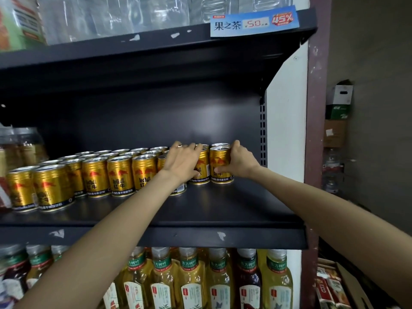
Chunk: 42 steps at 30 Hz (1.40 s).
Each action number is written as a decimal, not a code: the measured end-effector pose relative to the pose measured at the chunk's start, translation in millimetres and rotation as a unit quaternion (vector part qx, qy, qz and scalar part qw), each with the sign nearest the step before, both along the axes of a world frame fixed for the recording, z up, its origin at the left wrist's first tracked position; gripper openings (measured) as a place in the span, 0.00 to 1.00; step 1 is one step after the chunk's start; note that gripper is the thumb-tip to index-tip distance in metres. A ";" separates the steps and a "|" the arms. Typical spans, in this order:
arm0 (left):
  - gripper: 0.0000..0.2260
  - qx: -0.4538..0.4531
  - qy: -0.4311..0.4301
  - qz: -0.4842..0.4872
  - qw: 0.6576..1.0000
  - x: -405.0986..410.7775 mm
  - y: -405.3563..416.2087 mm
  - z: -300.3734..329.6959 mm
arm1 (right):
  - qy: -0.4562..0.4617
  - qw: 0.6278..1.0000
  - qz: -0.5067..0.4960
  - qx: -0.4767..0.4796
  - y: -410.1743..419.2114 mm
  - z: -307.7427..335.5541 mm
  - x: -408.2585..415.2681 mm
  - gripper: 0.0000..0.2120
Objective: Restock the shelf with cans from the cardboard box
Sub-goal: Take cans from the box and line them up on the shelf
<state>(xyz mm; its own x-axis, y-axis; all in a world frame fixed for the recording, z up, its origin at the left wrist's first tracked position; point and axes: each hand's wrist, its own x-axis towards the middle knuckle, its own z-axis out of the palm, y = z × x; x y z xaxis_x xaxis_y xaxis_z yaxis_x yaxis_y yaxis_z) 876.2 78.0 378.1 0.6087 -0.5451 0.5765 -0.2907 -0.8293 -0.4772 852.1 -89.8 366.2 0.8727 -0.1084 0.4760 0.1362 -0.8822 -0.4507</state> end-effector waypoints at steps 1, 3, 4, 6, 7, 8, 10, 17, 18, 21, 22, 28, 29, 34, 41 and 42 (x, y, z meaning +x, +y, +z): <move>0.30 0.001 -0.002 -0.001 1.000 0.7 0.4 -0.8 | 0.004 1.000 0.002 -0.001 -0.5 1.0 1.0 0.39; 0.30 0.001 -0.009 -0.006 1.000 2.0 1.4 -2.4 | 0.009 1.000 0.009 -0.001 -2.3 1.8 2.6 0.38; 0.30 0.002 -0.014 -0.009 1.000 2.5 1.8 -2.9 | 0.010 1.000 0.011 -0.001 -3.4 1.3 3.3 0.38; 0.29 0.006 -0.018 -0.010 1.000 2.1 2.0 -3.5 | 0.010 1.000 0.019 0.004 -5.5 -0.8 4.2 0.37; 0.29 0.008 -0.018 -0.010 1.000 1.6 1.8 -3.9 | 0.011 1.000 0.024 0.008 -6.4 -1.8 4.1 0.36; 0.29 0.010 -0.019 -0.010 1.000 1.2 1.4 -4.5 | 0.013 0.999 0.027 0.012 -6.9 -2.5 3.8 0.36; 0.28 0.010 -0.022 -0.005 1.000 -0.4 0.6 -5.9 | 0.017 0.999 0.035 0.019 -7.6 -3.6 2.4 0.36; 0.26 -0.090 -0.010 -0.100 0.991 -34.4 9.8 -11.8 | 0.011 0.999 0.038 -0.014 -5.7 5.8 -30.9 0.40; 0.24 -0.130 -0.011 -0.134 0.982 -45.7 12.8 -14.4 | -0.005 0.999 0.032 -0.035 -3.3 5.5 -43.6 0.39; 0.18 -0.251 -0.017 -0.224 0.942 -86.4 23.1 -26.9 | -0.097 0.993 0.045 -0.047 14.0 -2.7 -90.8 0.32; 0.16 -0.289 -0.020 -0.253 0.923 -101.0 27.3 -32.7 | -0.133 0.989 0.060 -0.037 22.6 -7.6 -106.8 0.28; 0.08 -0.476 -0.047 -0.369 0.797 -169.5 64.0 -84.0 | -0.342 0.937 0.067 0.024 82.8 -64.9 -184.9 0.13; 0.08 -0.496 -0.045 -0.373 0.783 -176.4 72.7 -97.3 | -0.355 0.932 0.064 0.038 94.6 -79.7 -194.9 0.11; 0.08 -0.495 0.122 -0.281 0.813 -206.6 136.3 -193.3 | -0.315 0.947 0.053 0.017 151.8 -184.3 -235.4 0.07; 0.10 -0.373 0.423 -0.062 0.823 -242.9 240.0 -341.4 | 0.037 0.998 0.032 0.040 207.3 -340.5 -294.3 0.12; 0.10 -0.368 0.446 -0.044 0.814 -248.0 254.0 -358.8 | 0.087 0.995 0.028 0.039 215.2 -357.1 -300.8 0.14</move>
<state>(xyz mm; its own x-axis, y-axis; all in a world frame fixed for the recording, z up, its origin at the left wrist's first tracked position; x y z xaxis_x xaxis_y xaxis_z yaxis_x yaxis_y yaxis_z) 628.2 332.0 19.3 0.9417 -0.3157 0.1168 -0.3233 -0.7519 0.5745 551.3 125.4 9.1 0.9468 -0.0872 0.3097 0.0988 -0.8373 -0.5377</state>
